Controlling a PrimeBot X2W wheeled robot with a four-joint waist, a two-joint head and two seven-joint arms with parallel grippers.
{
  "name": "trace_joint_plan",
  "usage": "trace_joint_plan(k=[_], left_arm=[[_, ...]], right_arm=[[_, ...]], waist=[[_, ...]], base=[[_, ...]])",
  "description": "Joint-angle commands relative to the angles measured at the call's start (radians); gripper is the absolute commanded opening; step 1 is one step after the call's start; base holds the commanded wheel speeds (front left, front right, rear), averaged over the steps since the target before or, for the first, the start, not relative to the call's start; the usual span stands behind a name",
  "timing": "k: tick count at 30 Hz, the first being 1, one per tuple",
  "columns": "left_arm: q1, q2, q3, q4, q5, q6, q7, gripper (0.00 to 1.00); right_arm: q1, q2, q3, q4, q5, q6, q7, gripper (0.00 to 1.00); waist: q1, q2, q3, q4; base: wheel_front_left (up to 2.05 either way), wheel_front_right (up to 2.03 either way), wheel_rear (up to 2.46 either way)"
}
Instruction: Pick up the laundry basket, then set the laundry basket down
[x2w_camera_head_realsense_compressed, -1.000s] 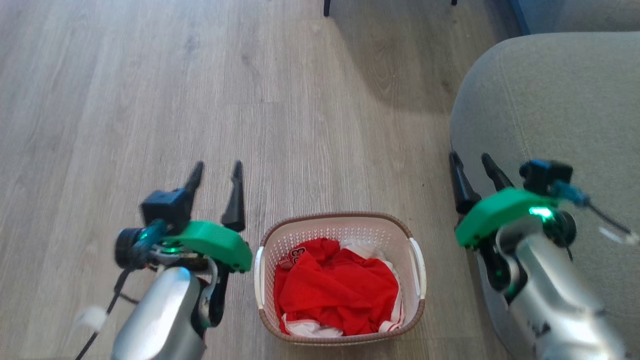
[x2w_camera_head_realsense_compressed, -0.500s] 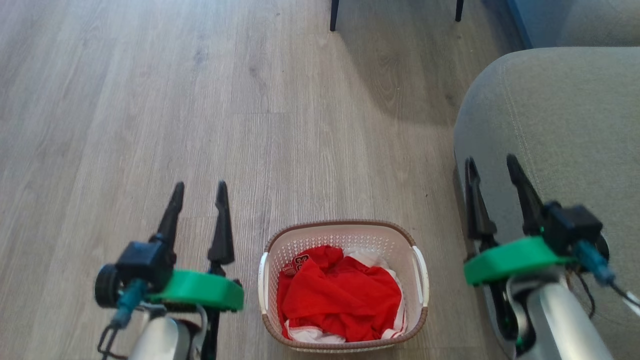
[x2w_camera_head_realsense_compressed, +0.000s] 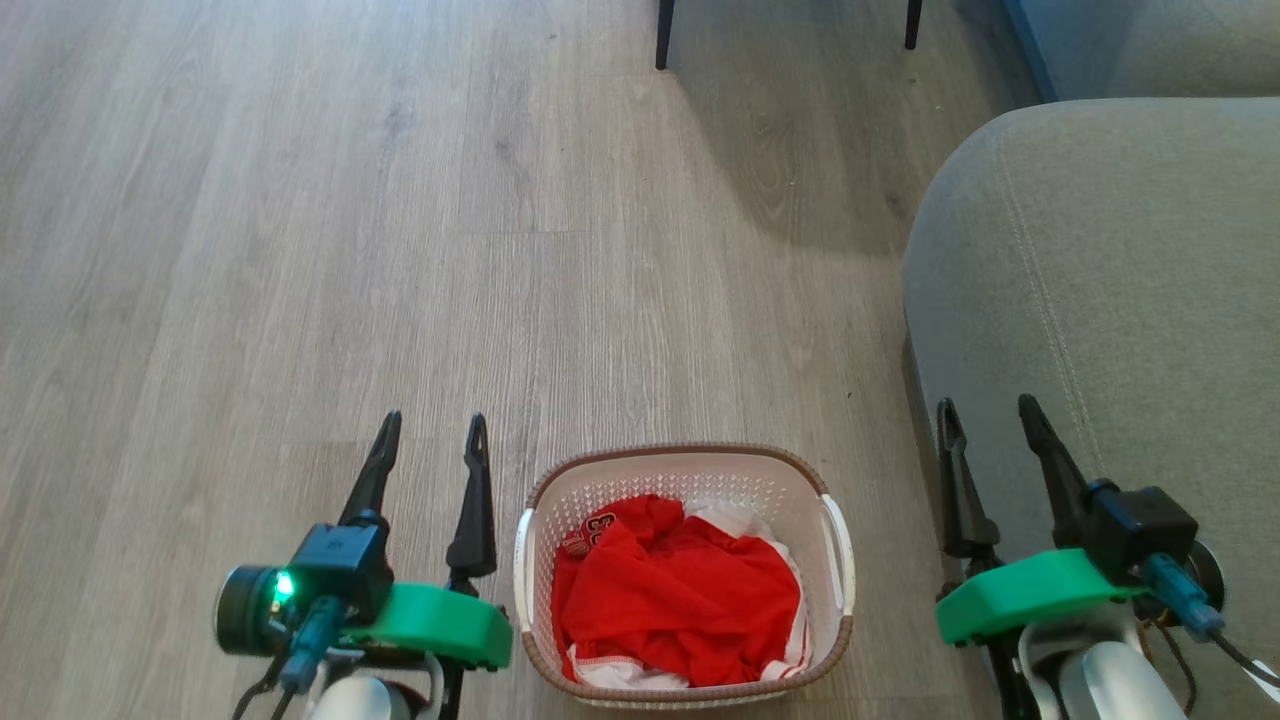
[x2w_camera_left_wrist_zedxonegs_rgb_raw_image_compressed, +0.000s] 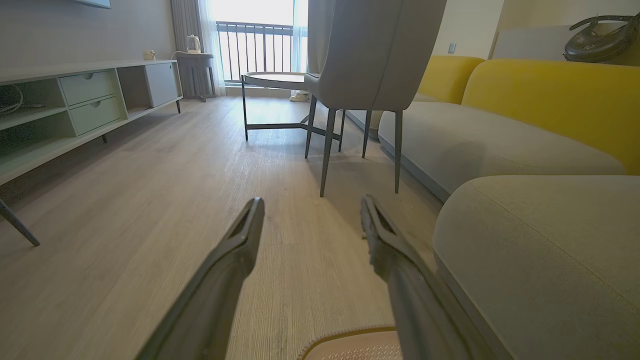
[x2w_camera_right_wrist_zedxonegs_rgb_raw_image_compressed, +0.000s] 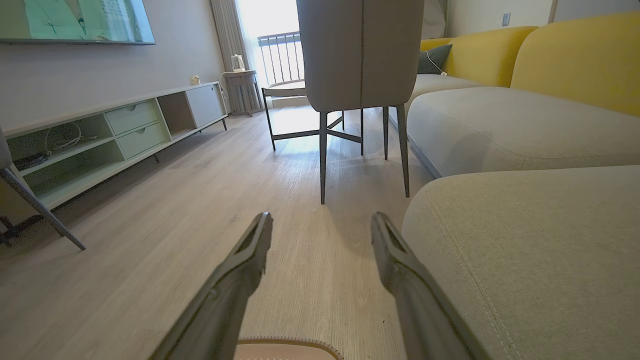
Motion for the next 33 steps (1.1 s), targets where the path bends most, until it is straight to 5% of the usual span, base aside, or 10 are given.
trace_joint_plan(k=[1,33], left_arm=[[-0.036,-0.003,0.035,-0.038,-0.001,-0.003,-0.005,1.0],[-0.029,-0.004,0.061,-0.046,-0.032,-0.034,-0.005,1.0]], right_arm=[[-0.024,0.005,0.015,-0.037,0.007,0.007,-0.012,1.0],[-0.027,0.005,0.011,-0.04,0.02,0.007,-0.012,1.0]], waist=[[0.0001,-0.0001,0.0,-0.001],[0.0001,-0.0001,-0.008,-0.008]], base=[[0.0,0.0,0.0],[0.0,0.0,0.0]])
